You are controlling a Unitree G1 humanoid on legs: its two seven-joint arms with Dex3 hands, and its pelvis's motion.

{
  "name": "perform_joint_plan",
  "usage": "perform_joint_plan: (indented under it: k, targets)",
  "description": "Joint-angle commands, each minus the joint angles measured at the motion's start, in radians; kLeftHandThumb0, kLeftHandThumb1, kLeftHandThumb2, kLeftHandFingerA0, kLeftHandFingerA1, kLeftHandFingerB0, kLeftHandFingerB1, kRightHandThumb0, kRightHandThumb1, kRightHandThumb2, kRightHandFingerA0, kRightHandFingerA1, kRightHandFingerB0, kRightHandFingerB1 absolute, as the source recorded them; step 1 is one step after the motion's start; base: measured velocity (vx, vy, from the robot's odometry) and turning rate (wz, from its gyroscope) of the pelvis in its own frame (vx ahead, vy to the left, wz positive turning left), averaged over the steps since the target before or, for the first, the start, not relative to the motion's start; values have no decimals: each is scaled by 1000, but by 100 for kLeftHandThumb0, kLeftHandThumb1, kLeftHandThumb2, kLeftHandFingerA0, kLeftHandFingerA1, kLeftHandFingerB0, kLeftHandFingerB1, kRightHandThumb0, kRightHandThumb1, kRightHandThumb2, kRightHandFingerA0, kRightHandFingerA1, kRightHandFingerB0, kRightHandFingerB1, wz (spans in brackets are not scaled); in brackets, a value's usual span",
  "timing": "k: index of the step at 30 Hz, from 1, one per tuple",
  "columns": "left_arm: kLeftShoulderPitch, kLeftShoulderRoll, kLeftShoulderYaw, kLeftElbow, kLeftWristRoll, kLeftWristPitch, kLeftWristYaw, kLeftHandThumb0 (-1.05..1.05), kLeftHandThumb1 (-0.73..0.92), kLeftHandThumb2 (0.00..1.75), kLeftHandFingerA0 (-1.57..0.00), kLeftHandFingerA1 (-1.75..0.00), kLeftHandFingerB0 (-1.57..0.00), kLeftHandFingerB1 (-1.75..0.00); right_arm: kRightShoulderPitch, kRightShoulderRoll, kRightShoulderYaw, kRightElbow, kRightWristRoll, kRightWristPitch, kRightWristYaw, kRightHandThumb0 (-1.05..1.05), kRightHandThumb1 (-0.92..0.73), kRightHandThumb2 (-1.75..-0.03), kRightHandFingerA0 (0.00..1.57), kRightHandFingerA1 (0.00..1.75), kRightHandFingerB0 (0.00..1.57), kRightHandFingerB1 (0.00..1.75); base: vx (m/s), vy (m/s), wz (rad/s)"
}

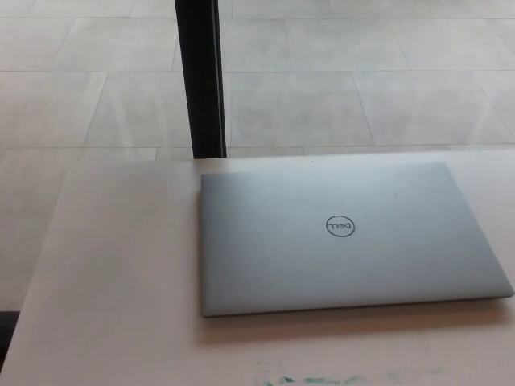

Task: The robot uses its right hand to push down on the lid of a laptop kept in the middle of the desk to close it

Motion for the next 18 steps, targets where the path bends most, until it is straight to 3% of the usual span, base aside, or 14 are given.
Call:
perform_joint_plan:
  k: [1, 3, 4, 5, 8, 9, 10, 11, 13, 14, 15, 16, 17, 18]
  targets:
    - [5, 22, 2, 1, -17, -5, 2, -105, 83, 72, -33, -45, -26, -37, 3, -17, 0, 12, 31, -21, 0, -89, -78, -68, 0, 95, 0, 84, 0, 0, 0]
    - [6, 20, 2, 0, -17, -6, 1, -105, 83, 72, -33, -44, -26, -37, 9, -15, 6, -1, 26, -20, -7, -89, -79, -63, 0, 103, 0, 87, 0, 0, 0]
    - [3, 20, 1, 1, -17, -5, 6, -105, 83, 74, -35, -46, -27, -38, 7, -16, 8, -2, 25, -19, -10, -91, -73, -68, 0, 96, 1, 82, 0, 0, 0]
    - [-1, 20, 0, 0, -16, -4, 12, -105, 83, 73, -33, -46, -26, -38, 4, -16, 10, -5, 24, -18, -13, -89, -79, -63, 0, 89, 0, 87, 0, 0, 0]
    - [0, 20, 1, 3, -18, -6, 2, -105, 83, 73, -33, -46, -26, -38, 8, -13, 10, -18, 28, -12, -12, -89, -79, -64, 0, 90, 0, 88, 0, 0, 0]
    - [2, 19, 0, 3, -18, -10, 0, -105, 58, 115, -27, -52, -20, -45, 10, -14, 14, -12, 23, -21, -6, -90, -80, -64, 0, 87, 0, 86, 0, 0, 0]
    - [2, 19, -1, 3, -18, -10, 0, -105, 58, 115, -27, -52, -20, -45, 10, -14, 15, -12, 23, -21, -7, -90, -80, -64, 0, 87, 0, 86, 0, 0, 0]
    - [1, 20, -1, 4, -18, -8, 3, -105, 83, 72, -33, -45, -25, -37, 10, -14, 16, -10, 22, -23, -7, -94, -70, -70, 0, 84, 2, 79, 0, 0, 0]
    - [-1, 20, 1, 6, -20, -2, 15, -105, 83, 72, -34, -45, -27, -37, 7, -18, 26, 6, 11, -33, -16, -92, -71, -71, 0, 83, 0, 78, 0, 0, 0]
    - [-2, 20, 0, 6, -19, -1, 17, -105, 83, 73, -34, -45, -26, -37, 5, -18, 24, 9, 15, -35, -10, -89, -79, -66, 0, 83, 0, 83, 0, 0, 0]
    - [-1, 21, -1, 7, -19, -1, 16, -105, 86, 71, -35, -45, -26, -36, 5, -18, 26, 9, 16, -35, -12, -85, -80, -62, 0, 91, 0, 87, 0, 0, 0]
    - [-2, 21, -1, 6, -20, 0, 14, -105, 85, 72, -35, -45, -26, -37, 2, -18, 27, 9, 16, -37, -16, -88, -59, -103, 5, 74, 15, 72, 0, 0, 0]
    - [-3, 20, -2, 5, -21, 0, 13, -105, 85, 72, -35, -45, -26, -37, -1, -19, 28, 12, 17, -40, -16, -88, -59, -103, 5, 74, 15, 72, 0, 0, 0]
    - [-1, 19, -6, 2, -17, -4, 12, -105, 85, 72, -35, -45, -27, -37, 2, -19, 33, 9, 12, -45, -20, -87, -74, -66, 0, 95, 5, 83, 0, 0, 0]
